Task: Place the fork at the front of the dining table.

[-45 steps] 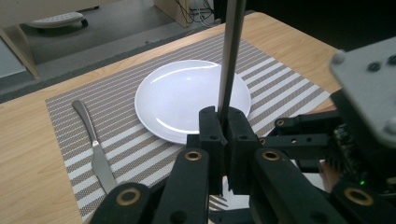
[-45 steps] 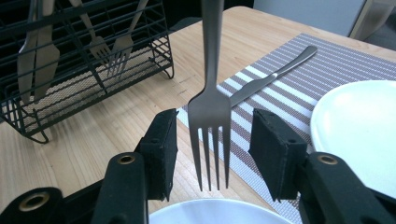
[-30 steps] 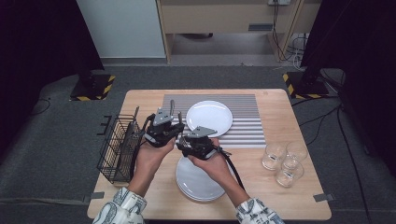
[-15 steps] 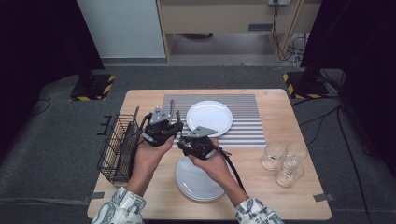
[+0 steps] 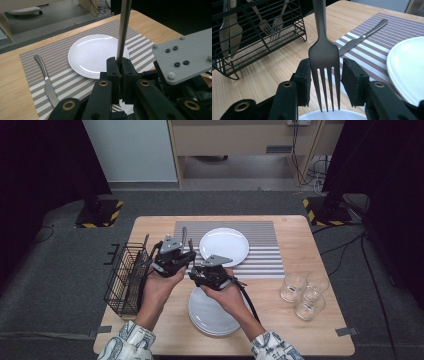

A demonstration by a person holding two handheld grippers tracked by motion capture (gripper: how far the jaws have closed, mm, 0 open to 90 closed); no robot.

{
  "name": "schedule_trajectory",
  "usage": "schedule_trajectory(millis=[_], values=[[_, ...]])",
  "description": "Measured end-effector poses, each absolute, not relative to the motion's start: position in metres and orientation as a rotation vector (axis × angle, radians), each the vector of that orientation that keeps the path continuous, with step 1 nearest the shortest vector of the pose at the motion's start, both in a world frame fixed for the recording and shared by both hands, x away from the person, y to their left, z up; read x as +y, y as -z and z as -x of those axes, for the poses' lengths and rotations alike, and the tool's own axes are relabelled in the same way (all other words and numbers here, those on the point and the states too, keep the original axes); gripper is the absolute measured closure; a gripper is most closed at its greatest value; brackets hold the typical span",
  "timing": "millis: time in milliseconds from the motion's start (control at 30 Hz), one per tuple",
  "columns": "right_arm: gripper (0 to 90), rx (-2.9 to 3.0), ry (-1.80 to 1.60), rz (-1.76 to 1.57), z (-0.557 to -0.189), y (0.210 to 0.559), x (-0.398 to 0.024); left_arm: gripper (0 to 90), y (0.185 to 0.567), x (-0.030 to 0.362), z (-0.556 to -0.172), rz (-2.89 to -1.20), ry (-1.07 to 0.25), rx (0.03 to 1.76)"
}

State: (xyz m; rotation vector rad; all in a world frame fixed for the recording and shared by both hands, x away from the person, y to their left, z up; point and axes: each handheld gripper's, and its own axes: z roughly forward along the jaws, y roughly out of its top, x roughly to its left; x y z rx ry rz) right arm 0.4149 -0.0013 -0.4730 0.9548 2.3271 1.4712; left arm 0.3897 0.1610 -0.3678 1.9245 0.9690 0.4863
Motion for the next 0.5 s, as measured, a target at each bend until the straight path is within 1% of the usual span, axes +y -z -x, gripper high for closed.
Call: schedule_trajectory(millis=[500], values=[[63.6, 2.330, -1.476, -0.951, -0.4147, 0.4724, -0.0013, 86.5, 0.3683, 0.1610, -0.3894, -1.920, -0.479, 0.965]])
